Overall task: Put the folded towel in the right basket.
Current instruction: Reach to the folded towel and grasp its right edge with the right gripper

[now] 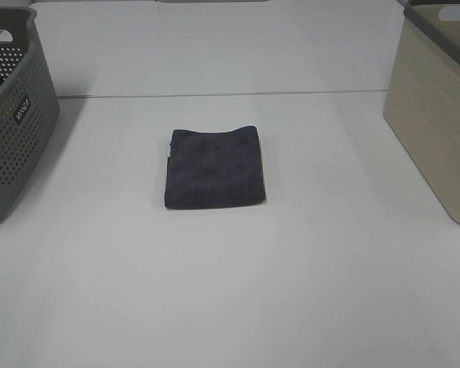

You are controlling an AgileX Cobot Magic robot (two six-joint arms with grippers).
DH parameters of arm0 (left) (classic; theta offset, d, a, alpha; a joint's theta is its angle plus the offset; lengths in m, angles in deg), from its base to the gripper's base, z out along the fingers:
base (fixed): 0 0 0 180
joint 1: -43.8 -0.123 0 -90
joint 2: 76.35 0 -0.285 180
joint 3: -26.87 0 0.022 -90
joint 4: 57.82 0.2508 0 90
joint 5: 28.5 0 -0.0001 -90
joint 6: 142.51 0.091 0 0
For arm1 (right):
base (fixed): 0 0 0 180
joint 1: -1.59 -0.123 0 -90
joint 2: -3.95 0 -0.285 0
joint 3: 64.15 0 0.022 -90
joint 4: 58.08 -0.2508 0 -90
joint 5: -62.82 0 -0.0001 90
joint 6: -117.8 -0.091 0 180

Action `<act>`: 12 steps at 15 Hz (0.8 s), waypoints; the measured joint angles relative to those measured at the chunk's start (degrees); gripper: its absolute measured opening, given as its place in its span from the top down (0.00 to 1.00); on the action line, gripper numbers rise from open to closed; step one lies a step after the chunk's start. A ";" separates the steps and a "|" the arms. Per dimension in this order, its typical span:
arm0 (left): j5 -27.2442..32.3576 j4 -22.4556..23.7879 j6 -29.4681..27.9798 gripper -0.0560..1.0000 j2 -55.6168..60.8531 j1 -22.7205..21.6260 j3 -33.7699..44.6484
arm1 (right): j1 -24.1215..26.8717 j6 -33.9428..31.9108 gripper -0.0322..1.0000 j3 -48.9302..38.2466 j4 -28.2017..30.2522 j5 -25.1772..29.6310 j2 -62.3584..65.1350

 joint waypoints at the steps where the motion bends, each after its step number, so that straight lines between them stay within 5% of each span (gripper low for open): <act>1: 0.00 0.00 0.00 0.02 0.00 0.00 0.00 | 0.00 0.00 0.31 0.00 0.00 0.00 0.00; 8: 0.00 0.00 0.00 0.02 0.00 0.00 0.00 | 0.00 -0.06 0.31 0.06 -0.69 -0.34 -1.43; 12: 0.00 0.00 0.00 0.02 0.00 0.00 0.00 | 0.00 -1.15 0.31 4.18 -4.98 -8.31 -16.44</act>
